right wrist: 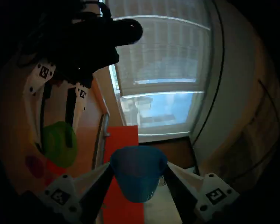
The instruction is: Pour water
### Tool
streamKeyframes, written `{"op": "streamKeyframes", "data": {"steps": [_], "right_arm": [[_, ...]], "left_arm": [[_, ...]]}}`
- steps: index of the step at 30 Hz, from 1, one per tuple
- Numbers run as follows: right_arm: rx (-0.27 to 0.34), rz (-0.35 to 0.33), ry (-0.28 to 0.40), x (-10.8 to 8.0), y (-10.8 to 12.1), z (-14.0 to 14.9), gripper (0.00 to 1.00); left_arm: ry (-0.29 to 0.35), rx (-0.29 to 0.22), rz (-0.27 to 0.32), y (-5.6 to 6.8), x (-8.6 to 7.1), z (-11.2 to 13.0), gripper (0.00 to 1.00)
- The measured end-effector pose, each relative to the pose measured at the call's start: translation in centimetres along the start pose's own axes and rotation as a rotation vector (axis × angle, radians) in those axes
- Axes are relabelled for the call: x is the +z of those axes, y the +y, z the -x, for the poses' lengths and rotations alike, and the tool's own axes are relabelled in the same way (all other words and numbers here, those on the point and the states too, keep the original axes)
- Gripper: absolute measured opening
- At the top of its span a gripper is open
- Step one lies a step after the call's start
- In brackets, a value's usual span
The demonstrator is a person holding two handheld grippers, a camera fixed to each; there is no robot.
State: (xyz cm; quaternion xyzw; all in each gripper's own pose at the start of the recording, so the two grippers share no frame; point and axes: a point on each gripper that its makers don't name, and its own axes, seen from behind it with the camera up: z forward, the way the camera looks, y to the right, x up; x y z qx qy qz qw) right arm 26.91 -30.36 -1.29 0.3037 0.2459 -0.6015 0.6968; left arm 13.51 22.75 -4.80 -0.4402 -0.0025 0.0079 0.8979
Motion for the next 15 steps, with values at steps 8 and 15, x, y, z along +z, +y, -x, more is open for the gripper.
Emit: {"op": "streamKeyframes", "data": {"steps": [8,15], "right_arm": [[0.299,-0.026,0.031,-0.9,-0.4,0.0,0.89],[0.588,-0.058,0.045,-1.6,-1.2,0.1,0.89]], "left_arm": [[-0.004,0.008,-0.003,-0.1,-0.1,-0.1,0.85],[-0.009,0.016,-0.006,-0.1,-0.2,-0.1,0.85]]}}
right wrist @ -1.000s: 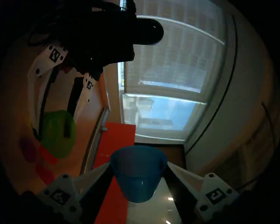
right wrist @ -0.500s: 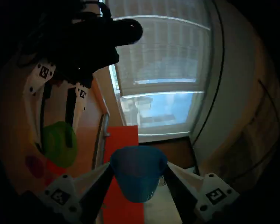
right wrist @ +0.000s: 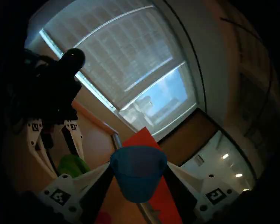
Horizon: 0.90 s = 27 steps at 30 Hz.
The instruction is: Pour water
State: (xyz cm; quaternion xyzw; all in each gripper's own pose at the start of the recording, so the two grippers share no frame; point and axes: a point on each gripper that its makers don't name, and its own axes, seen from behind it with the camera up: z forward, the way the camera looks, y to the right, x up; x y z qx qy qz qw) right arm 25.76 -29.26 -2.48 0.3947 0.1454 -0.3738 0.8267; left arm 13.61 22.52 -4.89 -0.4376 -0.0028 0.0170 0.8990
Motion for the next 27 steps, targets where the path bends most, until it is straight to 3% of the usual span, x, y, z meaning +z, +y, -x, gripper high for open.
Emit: {"op": "streamKeyframes", "data": {"steps": [6,15,21,27], "right_arm": [[0.237,-0.043,0.009,-0.14,-0.28,0.20,0.89],[0.503,-0.114,0.008,0.05,-1.04,0.28,0.89],[0.631,-0.131,0.015,0.05,-1.01,0.32,0.89],[0.713,-0.145,0.019,-0.07,-0.91,0.29,0.89]], "left_arm": [[-0.005,0.006,-0.002,-0.06,-0.04,0.06,0.85],[-0.009,0.011,-0.005,-0.07,-0.08,0.12,0.85],[-0.015,0.018,-0.005,-0.12,-0.30,0.16,0.85],[-0.017,0.023,-0.009,-0.27,-0.46,0.13,0.85]]}}
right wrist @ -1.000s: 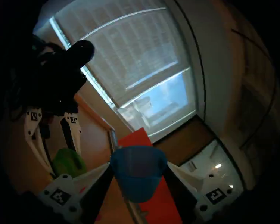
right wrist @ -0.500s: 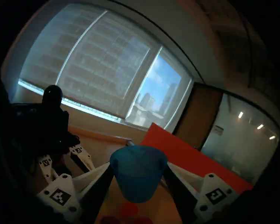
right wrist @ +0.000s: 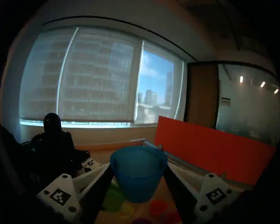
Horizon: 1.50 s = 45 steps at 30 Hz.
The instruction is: Pour water
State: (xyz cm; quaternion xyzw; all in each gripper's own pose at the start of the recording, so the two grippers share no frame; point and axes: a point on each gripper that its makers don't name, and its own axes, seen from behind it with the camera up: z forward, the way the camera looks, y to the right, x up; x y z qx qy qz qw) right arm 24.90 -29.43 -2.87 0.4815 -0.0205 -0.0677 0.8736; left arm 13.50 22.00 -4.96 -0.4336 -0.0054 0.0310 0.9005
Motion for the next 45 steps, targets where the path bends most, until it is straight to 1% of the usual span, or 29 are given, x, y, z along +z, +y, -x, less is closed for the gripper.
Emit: {"op": "streamKeyframes", "data": {"steps": [3,6,14,21,30,36,42,45], "right_arm": [[0.020,0.003,0.004,-0.1,0.2,-0.1,0.89],[0.017,0.014,-0.004,-0.5,0.6,0.2,0.89],[-0.002,0.069,-0.036,-2.2,2.2,2.3,0.89],[0.000,0.125,-0.048,-4.5,4.2,3.8,0.89],[0.013,0.197,-0.059,-7.1,6.8,5.7,0.89],[0.003,0.222,-0.070,-7.9,7.6,6.8,0.89],[0.015,0.235,-0.080,-8.3,8.3,7.9,0.89],[0.025,0.234,-0.091,-8.2,8.6,8.7,0.89]], "left_arm": [[-0.002,-0.002,-0.002,-0.2,-0.1,0.1,0.85],[-0.007,0.002,-0.006,-0.4,-0.4,0.2,0.85],[-0.025,0.006,-0.034,-1.8,-1.3,0.7,0.85],[-0.050,0.006,-0.082,-3.8,-2.5,1.8,0.85],[-0.074,0.009,-0.148,-6.4,-4.2,2.5,0.85],[-0.084,0.015,-0.179,-7.7,-4.9,2.8,0.85],[-0.101,0.015,-0.195,-8.6,-5.2,3.1,0.85],[-0.119,0.020,-0.195,-8.8,-5.2,3.6,0.85]]}}
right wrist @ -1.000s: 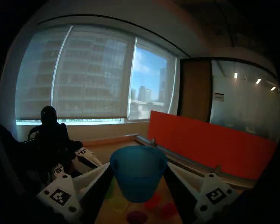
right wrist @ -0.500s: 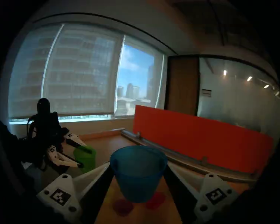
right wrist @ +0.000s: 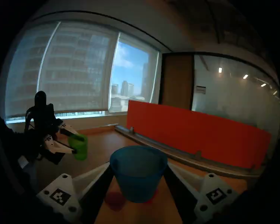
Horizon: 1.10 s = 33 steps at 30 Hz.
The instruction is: Pour water
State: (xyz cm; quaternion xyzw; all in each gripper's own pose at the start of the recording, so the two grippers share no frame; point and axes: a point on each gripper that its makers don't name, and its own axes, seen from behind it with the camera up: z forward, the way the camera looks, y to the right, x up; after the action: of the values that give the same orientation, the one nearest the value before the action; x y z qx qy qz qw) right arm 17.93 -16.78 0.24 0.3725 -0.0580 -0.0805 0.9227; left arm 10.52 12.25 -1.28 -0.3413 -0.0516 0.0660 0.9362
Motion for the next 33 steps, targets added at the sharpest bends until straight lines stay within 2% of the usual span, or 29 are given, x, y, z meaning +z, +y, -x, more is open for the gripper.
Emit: {"op": "streamKeyframes", "data": {"steps": [12,24,33], "right_arm": [[0.005,0.017,-0.088,1.0,1.4,5.0,0.90],[-0.002,0.020,-0.155,1.4,2.2,8.1,0.91],[0.001,0.009,-0.200,1.8,2.1,10.3,0.91]], "left_arm": [[-0.121,0.031,0.014,-0.4,1.1,3.9,0.85],[-0.204,0.019,0.037,-1.0,1.8,6.6,0.85],[-0.278,0.042,0.039,-1.5,1.8,9.0,0.85]]}}
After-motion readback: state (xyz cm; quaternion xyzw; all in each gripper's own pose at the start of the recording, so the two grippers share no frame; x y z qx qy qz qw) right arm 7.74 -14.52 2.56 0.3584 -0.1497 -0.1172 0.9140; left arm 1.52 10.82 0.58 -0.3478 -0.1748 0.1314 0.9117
